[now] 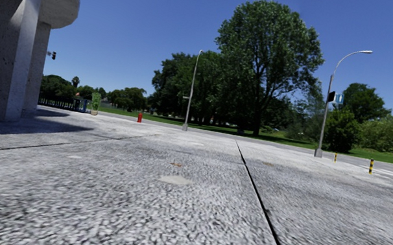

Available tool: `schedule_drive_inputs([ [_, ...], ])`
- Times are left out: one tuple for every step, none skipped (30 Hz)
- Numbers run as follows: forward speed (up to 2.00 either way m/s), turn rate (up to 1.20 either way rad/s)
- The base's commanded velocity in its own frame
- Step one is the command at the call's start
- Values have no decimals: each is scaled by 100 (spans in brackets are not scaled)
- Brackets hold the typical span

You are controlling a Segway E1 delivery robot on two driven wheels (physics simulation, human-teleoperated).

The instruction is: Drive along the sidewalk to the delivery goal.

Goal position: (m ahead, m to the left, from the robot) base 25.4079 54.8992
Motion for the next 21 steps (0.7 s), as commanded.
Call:
schedule_drive_inputs([
  [200,25],
  [200,25],
  [200,25],
  [200,25],
  [200,25],
  [200,25],
  [200,25],
  [200,25],
  [200,25],
  [200,25],
  [200,25],
  [200,25],
  [200,25],
  [200,25],
  [200,25],
  [200,25],
  [200,25],
  [200,25],
  [200,25],
  [200,25],
  [200,25],
])
